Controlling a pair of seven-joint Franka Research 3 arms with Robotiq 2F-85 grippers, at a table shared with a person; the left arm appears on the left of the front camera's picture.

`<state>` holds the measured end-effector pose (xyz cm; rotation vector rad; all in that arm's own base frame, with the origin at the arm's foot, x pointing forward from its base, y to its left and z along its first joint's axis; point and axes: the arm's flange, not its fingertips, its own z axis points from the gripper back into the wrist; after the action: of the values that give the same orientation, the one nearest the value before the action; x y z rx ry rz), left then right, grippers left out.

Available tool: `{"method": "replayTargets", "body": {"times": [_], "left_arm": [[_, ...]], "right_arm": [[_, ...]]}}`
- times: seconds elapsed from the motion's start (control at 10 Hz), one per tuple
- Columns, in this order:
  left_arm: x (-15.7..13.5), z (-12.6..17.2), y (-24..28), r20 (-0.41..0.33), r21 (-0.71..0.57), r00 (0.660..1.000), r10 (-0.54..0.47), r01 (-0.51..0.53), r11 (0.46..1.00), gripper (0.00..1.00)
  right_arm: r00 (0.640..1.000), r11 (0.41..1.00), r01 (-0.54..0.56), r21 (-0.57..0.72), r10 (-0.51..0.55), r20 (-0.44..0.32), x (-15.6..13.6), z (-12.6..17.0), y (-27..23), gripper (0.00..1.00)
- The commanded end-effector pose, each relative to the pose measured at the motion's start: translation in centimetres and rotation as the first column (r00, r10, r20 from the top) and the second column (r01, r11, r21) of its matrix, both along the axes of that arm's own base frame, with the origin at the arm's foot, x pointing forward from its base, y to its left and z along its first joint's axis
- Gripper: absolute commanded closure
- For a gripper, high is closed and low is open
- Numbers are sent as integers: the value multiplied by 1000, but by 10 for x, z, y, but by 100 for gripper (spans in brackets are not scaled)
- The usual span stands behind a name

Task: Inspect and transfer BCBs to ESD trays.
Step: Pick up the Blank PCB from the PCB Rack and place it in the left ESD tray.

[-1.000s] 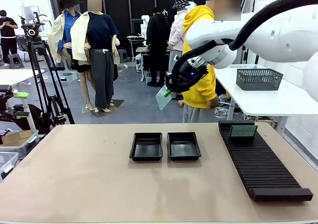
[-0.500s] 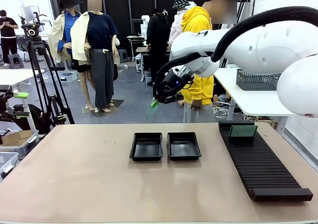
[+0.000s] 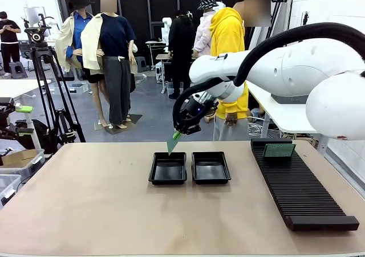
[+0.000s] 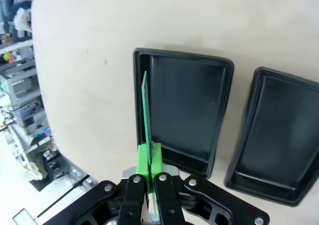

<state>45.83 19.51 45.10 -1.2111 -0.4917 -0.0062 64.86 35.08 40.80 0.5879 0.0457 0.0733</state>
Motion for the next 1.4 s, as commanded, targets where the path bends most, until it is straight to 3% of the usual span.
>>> {"method": "replayTargets", "body": {"times": [0.0,0.3,0.8,0.9,1.0,1.3], "left_arm": [[-1,3,1,-4,-4,1000,4,-4,1000,0],[-1,3,1,-4,-4,1000,4,-4,1000,0],[-1,3,1,-4,-4,1000,4,-4,1000,0],[-1,3,1,-4,-4,1000,4,-4,1000,0],[-1,3,1,-4,-4,1000,4,-4,1000,0],[-1,3,1,-4,-4,1000,4,-4,1000,0]], "right_arm": [[999,999,33,-20,-32,44,1,-6,-4,100],[993,999,47,-22,-44,107,7,-23,-10,100],[991,999,15,-35,-10,131,4,-41,11,100],[984,998,14,-68,-1,177,0,-40,16,100],[995,1000,22,-19,-20,95,8,-37,11,100],[995,1000,22,-19,-20,95,8,-37,11,100]]}}
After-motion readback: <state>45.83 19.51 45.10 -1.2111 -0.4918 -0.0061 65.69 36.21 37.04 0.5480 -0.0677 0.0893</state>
